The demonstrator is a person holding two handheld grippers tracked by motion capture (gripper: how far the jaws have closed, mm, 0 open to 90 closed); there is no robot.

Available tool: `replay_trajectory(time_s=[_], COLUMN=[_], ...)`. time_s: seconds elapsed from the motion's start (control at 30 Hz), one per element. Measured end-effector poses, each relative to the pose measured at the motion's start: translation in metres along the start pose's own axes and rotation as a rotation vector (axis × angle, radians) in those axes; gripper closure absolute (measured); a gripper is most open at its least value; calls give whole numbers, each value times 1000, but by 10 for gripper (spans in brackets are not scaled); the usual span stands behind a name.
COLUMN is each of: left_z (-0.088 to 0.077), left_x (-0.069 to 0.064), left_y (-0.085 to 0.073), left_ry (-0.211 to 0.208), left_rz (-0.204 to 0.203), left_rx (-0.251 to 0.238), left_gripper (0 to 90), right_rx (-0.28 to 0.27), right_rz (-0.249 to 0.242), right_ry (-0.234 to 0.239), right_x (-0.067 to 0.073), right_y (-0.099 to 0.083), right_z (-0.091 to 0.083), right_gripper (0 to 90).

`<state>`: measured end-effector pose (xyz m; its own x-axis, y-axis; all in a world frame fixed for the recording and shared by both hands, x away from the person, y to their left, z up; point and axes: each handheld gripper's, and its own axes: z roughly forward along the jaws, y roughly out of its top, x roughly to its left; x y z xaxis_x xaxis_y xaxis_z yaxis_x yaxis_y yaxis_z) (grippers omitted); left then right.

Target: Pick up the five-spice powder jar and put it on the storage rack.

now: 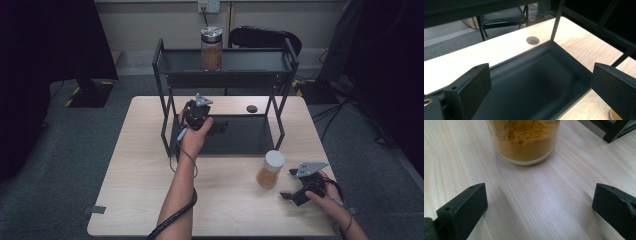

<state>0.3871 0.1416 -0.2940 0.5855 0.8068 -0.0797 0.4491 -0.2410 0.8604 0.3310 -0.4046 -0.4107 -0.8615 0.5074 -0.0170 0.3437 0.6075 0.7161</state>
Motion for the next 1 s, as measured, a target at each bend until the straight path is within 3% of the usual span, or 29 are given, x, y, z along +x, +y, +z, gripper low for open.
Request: replay_trajectory(time_s=[0.33,0.7,1.0], left_z=[3,-3,-8], left_x=[4,5,5], left_y=[-27,-53,-83], left_ry=[-17,-28,-53], left_rz=[8,67,55], left_rx=[12,38,51], left_gripper=[26,26,25], right_rx=[1,1,1], right_rz=[1,-1,-1], right_ry=[0,0,0], right_x=[0,0,0], right_y=[0,0,0], right_z=[0,0,0], right_gripper=[0,0,0])
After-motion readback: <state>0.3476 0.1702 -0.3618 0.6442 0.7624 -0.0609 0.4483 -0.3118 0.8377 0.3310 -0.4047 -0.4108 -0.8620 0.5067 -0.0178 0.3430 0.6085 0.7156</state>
